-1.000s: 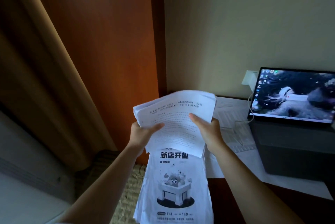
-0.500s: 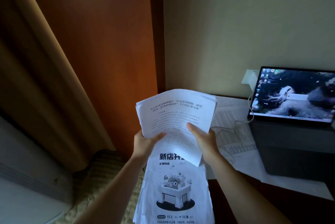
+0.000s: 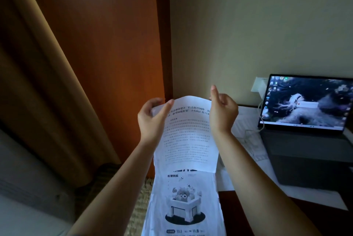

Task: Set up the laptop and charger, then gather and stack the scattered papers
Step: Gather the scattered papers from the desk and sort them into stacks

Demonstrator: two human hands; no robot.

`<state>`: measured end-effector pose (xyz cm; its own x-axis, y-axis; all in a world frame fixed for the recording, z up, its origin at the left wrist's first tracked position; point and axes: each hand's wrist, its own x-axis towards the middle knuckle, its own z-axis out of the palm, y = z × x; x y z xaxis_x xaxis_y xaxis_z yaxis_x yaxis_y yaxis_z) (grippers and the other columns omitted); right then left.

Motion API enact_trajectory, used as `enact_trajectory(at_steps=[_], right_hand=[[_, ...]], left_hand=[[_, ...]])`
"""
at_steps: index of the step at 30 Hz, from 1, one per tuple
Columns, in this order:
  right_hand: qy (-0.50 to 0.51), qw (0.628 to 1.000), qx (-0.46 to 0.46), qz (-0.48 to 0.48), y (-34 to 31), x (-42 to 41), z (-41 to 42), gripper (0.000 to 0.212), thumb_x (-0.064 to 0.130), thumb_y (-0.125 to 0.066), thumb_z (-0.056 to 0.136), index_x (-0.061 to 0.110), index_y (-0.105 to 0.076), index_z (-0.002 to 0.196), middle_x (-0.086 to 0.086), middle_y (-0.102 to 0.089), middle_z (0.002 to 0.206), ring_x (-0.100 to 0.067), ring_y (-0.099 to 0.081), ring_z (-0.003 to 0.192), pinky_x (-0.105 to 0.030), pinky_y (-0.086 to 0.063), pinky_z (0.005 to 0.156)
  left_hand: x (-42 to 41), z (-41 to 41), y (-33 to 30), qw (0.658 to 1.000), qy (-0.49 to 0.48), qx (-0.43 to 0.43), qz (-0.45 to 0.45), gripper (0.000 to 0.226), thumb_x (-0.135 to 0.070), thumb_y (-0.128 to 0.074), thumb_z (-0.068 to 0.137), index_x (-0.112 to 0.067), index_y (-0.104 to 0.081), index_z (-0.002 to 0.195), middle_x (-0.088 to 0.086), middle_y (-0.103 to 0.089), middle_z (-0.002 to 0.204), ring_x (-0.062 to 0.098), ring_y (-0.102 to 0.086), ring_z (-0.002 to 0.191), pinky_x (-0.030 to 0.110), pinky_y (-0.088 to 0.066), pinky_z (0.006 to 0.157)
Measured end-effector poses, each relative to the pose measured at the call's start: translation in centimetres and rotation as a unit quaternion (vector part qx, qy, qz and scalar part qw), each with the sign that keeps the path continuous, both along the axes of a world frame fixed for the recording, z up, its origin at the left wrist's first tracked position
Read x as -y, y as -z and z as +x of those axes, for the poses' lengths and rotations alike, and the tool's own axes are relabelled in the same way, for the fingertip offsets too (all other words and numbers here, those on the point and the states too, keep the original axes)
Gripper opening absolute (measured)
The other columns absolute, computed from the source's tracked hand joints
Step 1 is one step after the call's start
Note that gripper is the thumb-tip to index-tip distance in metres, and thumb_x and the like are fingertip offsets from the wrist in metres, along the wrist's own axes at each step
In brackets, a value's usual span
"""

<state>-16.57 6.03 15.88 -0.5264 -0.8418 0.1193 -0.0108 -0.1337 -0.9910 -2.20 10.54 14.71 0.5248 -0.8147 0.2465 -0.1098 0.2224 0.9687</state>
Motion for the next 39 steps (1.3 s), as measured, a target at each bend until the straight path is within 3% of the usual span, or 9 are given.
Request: enact_trajectory(at_steps=[7, 11, 14, 16, 19, 24, 28, 33, 39], right_hand=[[0.023, 0.998, -0.014, -0.054, 1.2, 0.3, -0.8, 0.016, 0.018, -0.067, 0.085, 0.014, -0.061, 0.071, 0.012, -0.055, 0.060, 0.003, -0.050, 0.053, -0.019, -0.039, 0.062], [-0.021, 0.994, 0.021, -0.101, 1.3, -0.7, -1.2, 0.008, 0.018, -0.065, 0.089, 0.014, -0.059, 0.086, 0.014, -0.056, 0.072, 0.008, -0.052, 0.064, -0.014, -0.041, 0.070], [-0.097, 0.989, -0.017, -0.107, 3.9, -2.0, -2.1, 0.030, 0.015, -0.068, 0.086, 0.017, -0.053, 0.111, 0.017, -0.056, 0.107, 0.008, -0.054, 0.100, -0.012, -0.039, 0.091], [-0.153, 0.987, -0.032, -0.032, 6.5, -2.4, -3.0, 0.045, 0.014, -0.074, 0.081, 0.018, -0.051, 0.118, 0.012, -0.060, 0.114, -0.003, -0.056, 0.110, -0.017, -0.044, 0.093], [-0.199, 0.974, -0.066, 0.085, 9.4, -3.3, -3.7, 0.026, 0.010, -0.067, 0.086, 0.018, -0.057, 0.109, 0.005, -0.066, 0.099, -0.021, -0.064, 0.103, -0.025, -0.048, 0.078], [-0.158, 0.986, -0.037, 0.036, 9.1, -4.3, -3.8, 0.020, 0.002, -0.054, 0.091, 0.020, -0.057, 0.098, 0.003, -0.065, 0.096, -0.012, -0.061, 0.088, -0.016, -0.048, 0.070], [-0.163, 0.984, -0.034, 0.067, 9.8, -4.9, -4.0, 0.037, -0.003, -0.050, 0.086, 0.033, -0.052, 0.095, 0.008, -0.062, 0.096, -0.013, -0.060, 0.089, -0.024, -0.047, 0.070], [-0.156, 0.982, -0.033, 0.100, 11.8, -5.2, -3.7, 0.045, -0.007, -0.044, 0.085, 0.022, -0.049, 0.119, 0.003, -0.060, 0.103, -0.017, -0.058, 0.092, -0.028, -0.044, 0.074], [-0.128, 0.983, -0.105, 0.081, 10.2, -4.3, -2.9, 0.022, 0.006, -0.045, 0.087, 0.022, -0.052, 0.101, 0.000, -0.062, 0.091, -0.021, -0.055, 0.074, -0.036, -0.045, 0.066]], left_hand=[[-0.4, -0.2, 0.2, 0.998, -0.034, 0.057, 0.011, 0.007, -0.030, -0.063, 0.090, -0.024, -0.064, 0.087, -0.014, -0.063, 0.082, 0.001, -0.059, 0.079, 0.011, -0.044, 0.066], [-0.4, -0.1, 0.3, 0.998, -0.049, -0.024, 0.018, 0.007, -0.021, -0.059, 0.090, -0.020, -0.065, 0.088, -0.010, -0.064, 0.085, 0.004, -0.058, 0.084, 0.020, -0.043, 0.074], [-0.5, -0.3, 0.3, 0.998, -0.033, -0.038, 0.029, 0.010, -0.034, -0.063, 0.088, -0.024, -0.064, 0.089, -0.006, -0.066, 0.089, 0.011, -0.064, 0.087, 0.022, -0.049, 0.070], [-0.6, 0.1, 1.0, 0.999, -0.014, 0.002, 0.032, 0.025, -0.037, -0.069, 0.084, -0.024, -0.061, 0.103, -0.010, -0.063, 0.102, 0.013, -0.061, 0.102, 0.023, -0.050, 0.082], [-1.4, 0.6, 3.3, 0.996, 0.052, 0.036, 0.068, 0.051, -0.027, -0.078, 0.076, -0.027, -0.051, 0.119, -0.007, -0.058, 0.116, 0.014, -0.059, 0.106, 0.026, -0.054, 0.082], [-3.0, 0.0, 4.8, 0.991, 0.069, -0.072, 0.094, 0.018, -0.008, -0.076, 0.077, -0.019, -0.064, 0.084, -0.003, -0.069, 0.085, 0.016, -0.068, 0.080, 0.019, -0.054, 0.058], [-3.7, 0.8, 6.4, 0.980, 0.105, -0.095, 0.141, 0.030, -0.003, -0.080, 0.070, -0.018, -0.064, 0.090, 0.000, -0.069, 0.092, 0.012, -0.066, 0.085, 0.020, -0.055, 0.063], [-4.1, 0.0, 8.5, 0.966, 0.139, -0.110, 0.190, 0.026, 0.002, -0.077, 0.072, -0.015, -0.064, 0.087, 0.003, -0.068, 0.090, 0.015, -0.065, 0.083, 0.021, -0.057, 0.067], [-2.3, -0.3, 5.9, 0.974, 0.055, -0.137, 0.171, 0.017, -0.013, -0.077, 0.077, -0.015, -0.065, 0.089, -0.003, -0.070, 0.082, 0.011, -0.070, 0.069, 0.022, -0.055, 0.054]])
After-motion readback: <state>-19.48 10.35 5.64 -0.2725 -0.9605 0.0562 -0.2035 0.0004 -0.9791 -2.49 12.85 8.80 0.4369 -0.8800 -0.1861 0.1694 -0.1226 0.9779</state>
